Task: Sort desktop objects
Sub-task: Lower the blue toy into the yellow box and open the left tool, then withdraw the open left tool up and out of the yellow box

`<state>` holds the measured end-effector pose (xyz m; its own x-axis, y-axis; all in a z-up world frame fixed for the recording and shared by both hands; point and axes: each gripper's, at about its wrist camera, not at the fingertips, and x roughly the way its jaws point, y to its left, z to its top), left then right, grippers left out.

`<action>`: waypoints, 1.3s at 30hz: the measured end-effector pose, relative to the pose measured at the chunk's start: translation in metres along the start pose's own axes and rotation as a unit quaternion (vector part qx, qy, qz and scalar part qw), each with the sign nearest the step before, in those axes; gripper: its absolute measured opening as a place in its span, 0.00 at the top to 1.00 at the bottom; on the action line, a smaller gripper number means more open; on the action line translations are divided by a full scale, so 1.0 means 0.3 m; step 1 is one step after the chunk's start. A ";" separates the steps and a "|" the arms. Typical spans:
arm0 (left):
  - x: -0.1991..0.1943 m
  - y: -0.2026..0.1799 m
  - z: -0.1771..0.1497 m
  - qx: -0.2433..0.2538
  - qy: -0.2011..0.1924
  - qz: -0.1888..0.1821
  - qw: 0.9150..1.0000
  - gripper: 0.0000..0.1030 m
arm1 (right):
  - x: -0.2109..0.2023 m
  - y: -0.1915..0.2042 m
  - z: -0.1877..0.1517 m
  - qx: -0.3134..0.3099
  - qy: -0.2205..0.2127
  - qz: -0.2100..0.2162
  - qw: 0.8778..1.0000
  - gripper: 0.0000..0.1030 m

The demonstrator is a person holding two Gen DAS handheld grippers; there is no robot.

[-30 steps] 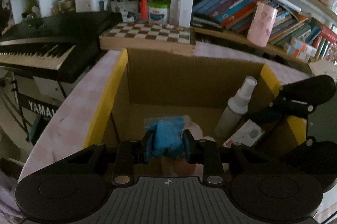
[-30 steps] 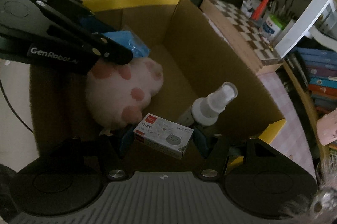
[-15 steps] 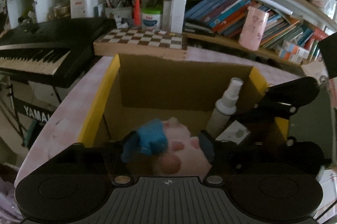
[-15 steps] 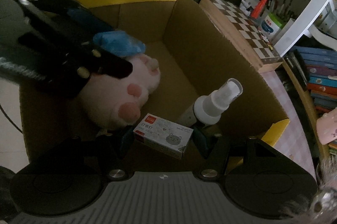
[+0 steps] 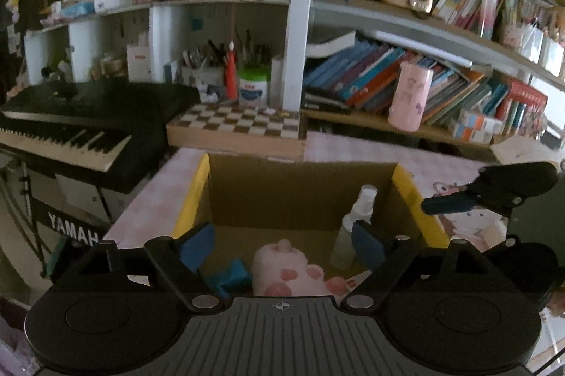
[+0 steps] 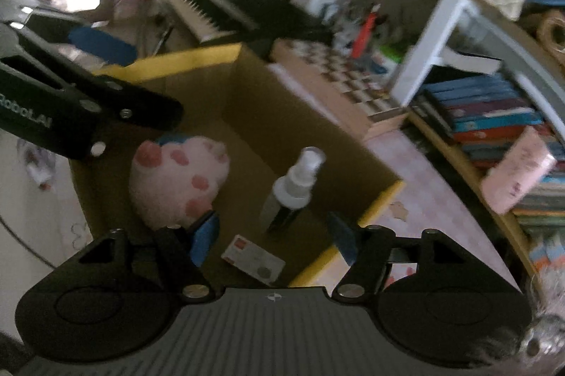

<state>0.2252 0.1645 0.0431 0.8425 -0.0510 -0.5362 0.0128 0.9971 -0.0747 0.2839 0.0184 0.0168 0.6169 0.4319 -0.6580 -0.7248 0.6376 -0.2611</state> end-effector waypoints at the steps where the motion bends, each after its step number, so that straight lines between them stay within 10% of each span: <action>1: -0.014 -0.001 0.001 -0.001 -0.005 -0.001 1.000 0.14 | -0.016 -0.004 -0.003 0.008 -0.007 -0.006 1.000 0.36; 19: -0.255 0.020 -0.112 -0.026 -0.042 -0.009 0.999 0.12 | -0.328 0.061 -0.160 0.169 -0.079 -0.131 0.974 0.36; 39: -0.479 -0.013 -0.350 -0.031 -0.008 -0.021 0.999 0.11 | -0.519 0.389 -0.366 0.222 -0.066 -0.150 0.961 0.36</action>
<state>0.0475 0.1619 0.0320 0.8508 -0.0914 -0.5175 0.0151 0.9886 -0.1497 0.0696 -0.0447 0.0113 0.8323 0.2454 -0.4971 -0.3245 0.9426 -0.0781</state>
